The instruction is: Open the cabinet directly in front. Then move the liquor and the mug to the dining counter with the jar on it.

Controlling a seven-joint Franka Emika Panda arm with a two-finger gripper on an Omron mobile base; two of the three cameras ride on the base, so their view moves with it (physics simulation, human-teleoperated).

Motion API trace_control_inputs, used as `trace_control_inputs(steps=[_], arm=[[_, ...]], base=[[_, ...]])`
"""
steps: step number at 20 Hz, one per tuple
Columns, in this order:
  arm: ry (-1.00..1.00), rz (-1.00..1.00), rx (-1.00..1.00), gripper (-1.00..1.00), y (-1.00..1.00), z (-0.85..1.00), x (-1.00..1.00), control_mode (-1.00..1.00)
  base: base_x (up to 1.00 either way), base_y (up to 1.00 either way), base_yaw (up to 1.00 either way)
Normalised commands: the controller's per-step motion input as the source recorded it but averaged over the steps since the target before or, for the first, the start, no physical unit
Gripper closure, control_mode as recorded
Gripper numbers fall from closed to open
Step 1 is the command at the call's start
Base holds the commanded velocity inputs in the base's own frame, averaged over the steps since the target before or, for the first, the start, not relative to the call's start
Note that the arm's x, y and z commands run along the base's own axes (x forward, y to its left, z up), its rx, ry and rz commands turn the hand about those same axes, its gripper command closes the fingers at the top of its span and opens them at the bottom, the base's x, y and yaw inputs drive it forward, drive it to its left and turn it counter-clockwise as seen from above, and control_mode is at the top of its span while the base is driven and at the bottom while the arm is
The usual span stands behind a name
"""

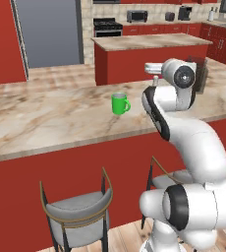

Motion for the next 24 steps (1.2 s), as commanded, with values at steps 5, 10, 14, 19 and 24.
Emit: trace_control_inputs(steps=[5, 10, 14, 19, 24], arm=[[-0.07, 0.0, -0.01, -1.0, 0.08, 0.1, -1.0, -1.0], [-0.06, 0.0, -0.05, -1.0, 0.03, -0.88, -1.0, -1.0], [-0.03, -0.07, 0.03, -1.0, -0.04, -0.89, -1.0, -1.0], [0.01, -0.09, 0.03, -1.0, -0.12, -0.12, -0.52, -1.0], [-0.05, 0.09, -0.28, -1.0, 0.72, -0.17, -1.0, -1.0]], base=[[0.0, 0.0, 0.0], [0.0, 0.0, 0.0], [0.0, 0.0, 0.0], [0.0, 0.0, 0.0], [0.0, 0.0, 0.0]])
